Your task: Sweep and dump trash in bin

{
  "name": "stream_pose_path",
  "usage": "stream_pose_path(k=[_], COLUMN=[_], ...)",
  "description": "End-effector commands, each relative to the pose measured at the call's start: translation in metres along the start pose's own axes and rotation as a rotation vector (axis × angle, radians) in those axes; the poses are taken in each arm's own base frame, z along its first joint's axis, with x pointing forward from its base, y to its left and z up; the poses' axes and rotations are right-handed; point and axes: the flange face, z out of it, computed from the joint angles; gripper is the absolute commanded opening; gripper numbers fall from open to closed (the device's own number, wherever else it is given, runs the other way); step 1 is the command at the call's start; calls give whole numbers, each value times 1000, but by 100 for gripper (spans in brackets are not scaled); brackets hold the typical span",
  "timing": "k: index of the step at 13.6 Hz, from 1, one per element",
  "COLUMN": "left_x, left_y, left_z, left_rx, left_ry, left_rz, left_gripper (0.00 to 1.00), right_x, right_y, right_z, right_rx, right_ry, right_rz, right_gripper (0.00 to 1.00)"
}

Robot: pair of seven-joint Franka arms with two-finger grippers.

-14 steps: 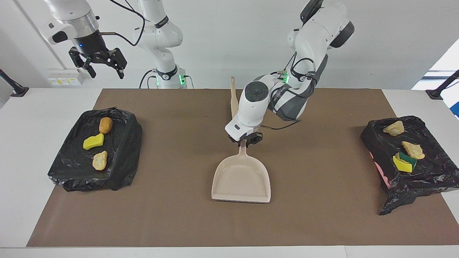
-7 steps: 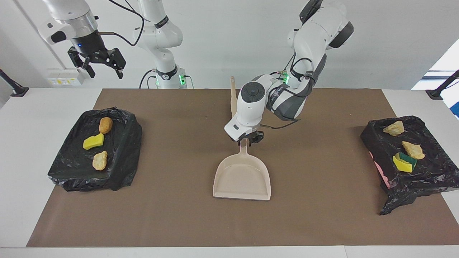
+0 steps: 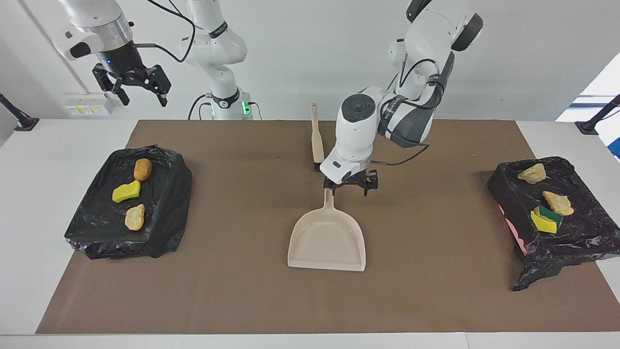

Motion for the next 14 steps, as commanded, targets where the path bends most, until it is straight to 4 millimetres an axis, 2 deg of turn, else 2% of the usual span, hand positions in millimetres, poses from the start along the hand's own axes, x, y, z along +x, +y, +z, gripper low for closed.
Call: stream_pose_path(k=[1,3,6,7,10,11,13,14], left_x=[-9,-9,-19,-27,-49,-59,-75,-81], left_y=[-33,-76,-167,-189,-248,-263,-291,-297], left_z=[-24,-65,-131,-148,-184,-197,-209,-214], left_rx=[55,10,-68,-89,-78,-74,-74,-74], left_ry=[9,13,20,20,26,31,5,-3], left_rz=[29,38,60,75,142,158,160,160], left_gripper=[100,100,100,100,100,100,100,100], right_x=[-6,-5,-5,-5,-5,-5,-5,-5], right_y=[-4,-4,-4,-4,-4,-4,-4,-4], right_z=[-3,-2,-2,-2,-2,-2,-2,-2], right_rx=[5,5,5,5,5,5,5,5], right_ry=[8,7,7,7,7,7,7,7], right_rz=[-33,-28,-31,-31,-31,-31,-31,-30], right_gripper=[100,100,100,100,100,100,100,100])
